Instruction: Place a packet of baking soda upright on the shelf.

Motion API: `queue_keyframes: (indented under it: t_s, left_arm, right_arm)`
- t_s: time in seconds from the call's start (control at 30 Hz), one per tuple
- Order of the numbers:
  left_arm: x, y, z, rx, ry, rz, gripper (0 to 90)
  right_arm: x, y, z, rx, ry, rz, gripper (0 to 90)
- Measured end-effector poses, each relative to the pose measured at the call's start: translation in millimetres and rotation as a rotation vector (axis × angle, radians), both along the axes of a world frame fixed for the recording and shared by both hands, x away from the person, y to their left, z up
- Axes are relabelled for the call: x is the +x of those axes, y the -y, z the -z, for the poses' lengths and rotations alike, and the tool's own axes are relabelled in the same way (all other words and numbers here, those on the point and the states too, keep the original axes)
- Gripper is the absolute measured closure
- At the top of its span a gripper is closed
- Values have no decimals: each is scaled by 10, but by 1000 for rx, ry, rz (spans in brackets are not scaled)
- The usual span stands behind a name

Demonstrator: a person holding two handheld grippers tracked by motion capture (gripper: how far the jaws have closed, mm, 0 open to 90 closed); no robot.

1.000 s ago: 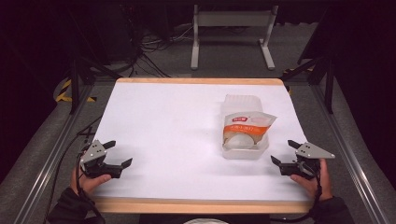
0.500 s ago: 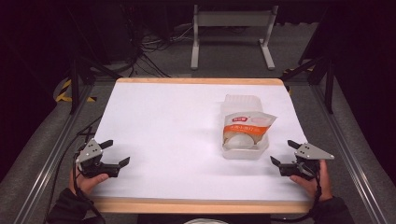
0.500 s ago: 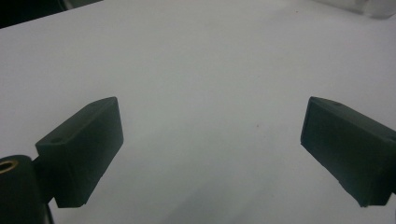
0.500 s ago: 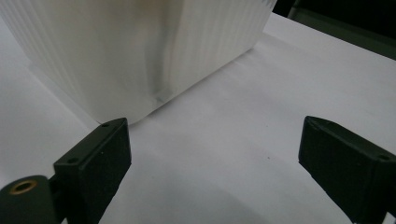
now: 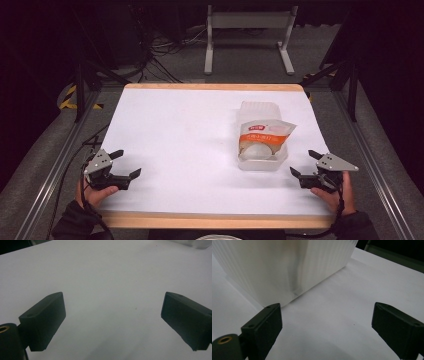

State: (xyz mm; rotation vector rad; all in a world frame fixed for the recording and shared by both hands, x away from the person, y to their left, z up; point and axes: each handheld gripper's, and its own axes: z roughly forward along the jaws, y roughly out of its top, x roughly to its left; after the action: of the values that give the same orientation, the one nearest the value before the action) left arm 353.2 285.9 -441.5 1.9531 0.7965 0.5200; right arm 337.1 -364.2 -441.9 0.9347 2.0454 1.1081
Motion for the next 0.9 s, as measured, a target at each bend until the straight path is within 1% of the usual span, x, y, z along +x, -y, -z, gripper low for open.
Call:
queue_keyframes:
  t_s: [0.07,0.17,0.3,0.43,0.73,0.9]
  left_arm:
    - [0,8,3,5,-5,0,64]
    - [1,13,5,13,-2,-3,63]
    - [13,16,8,10,-5,-5,63]
    - [27,35,17,24,-9,2,63]
    - [36,53,14,26,-9,0,63]
    - [52,91,10,23,-16,-2,63]
  right_arm:
    - [0,2,0,1,0,-2,103]
    - [1,-2,0,-2,-1,-4,102]
    - [1,-7,0,-7,-4,-7,102]
    - [0,-3,0,-3,0,-8,102]
    - [-4,-1,0,-1,2,-11,101]
    - [-1,-3,0,-3,1,-10,101]
